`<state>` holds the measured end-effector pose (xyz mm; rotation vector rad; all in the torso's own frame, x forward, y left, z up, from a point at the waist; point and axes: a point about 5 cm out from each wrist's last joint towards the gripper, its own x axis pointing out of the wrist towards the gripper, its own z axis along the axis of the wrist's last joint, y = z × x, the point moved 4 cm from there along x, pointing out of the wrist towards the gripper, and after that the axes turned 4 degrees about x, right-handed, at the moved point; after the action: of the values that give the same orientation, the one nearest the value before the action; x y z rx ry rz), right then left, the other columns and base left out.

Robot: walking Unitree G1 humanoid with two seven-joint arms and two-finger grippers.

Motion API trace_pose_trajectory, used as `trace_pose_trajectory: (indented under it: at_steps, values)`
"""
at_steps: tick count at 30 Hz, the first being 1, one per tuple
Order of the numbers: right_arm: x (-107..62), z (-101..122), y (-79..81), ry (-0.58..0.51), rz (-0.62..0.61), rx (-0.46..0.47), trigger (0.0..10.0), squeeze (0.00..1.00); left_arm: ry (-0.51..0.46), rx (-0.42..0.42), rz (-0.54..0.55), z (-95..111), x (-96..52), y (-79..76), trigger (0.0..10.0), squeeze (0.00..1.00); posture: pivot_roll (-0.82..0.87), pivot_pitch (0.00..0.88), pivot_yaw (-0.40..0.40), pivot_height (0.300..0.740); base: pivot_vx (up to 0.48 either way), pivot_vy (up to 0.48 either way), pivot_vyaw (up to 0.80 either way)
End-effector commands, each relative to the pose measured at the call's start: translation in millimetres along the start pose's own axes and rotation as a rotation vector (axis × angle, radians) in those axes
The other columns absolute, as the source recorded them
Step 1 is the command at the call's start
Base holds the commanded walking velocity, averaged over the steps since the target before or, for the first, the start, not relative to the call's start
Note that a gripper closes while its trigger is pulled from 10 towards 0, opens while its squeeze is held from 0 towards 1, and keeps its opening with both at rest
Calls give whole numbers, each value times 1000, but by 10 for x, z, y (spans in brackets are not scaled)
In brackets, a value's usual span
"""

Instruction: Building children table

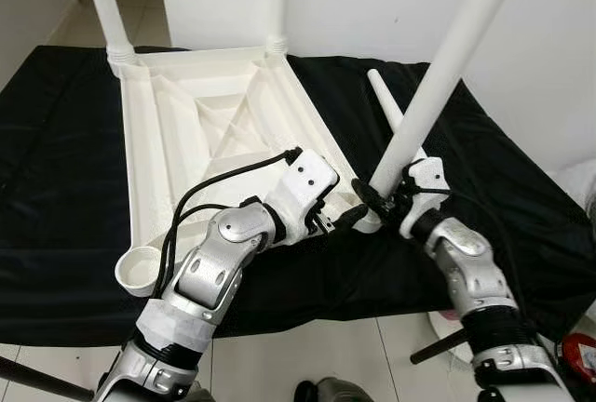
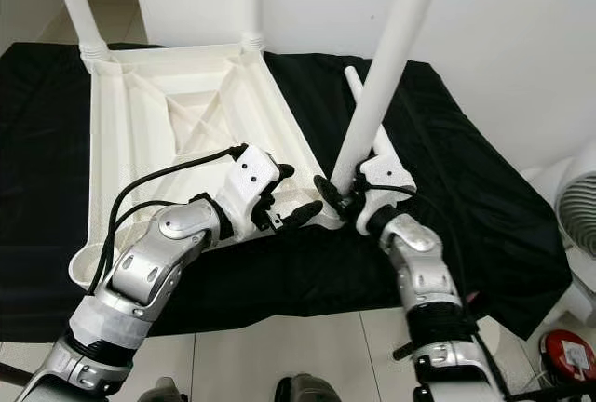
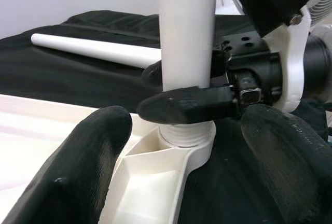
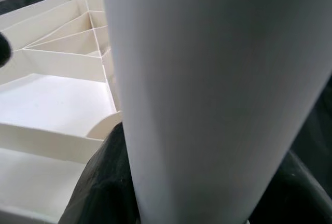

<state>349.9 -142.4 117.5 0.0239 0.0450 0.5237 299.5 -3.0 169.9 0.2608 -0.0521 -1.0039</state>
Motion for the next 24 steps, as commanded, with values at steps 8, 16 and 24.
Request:
trace_pose_trajectory:
  at_steps: [8,16,24]
  values:
    - [58,-177,63,61,-321,135,10000,0,3,8,30,9,-2,-1,10000,0,89,16,-70,740,0,0,0]
    - [1,-181,97,40,-561,200,10000,0,2,13,26,9,7,-10,10000,0,92,8,-77,740,0,0,0]
    - [13,-106,187,1,-545,206,10000,0,0,14,27,8,11,-10,10000,0,94,0,-79,740,0,0,0]
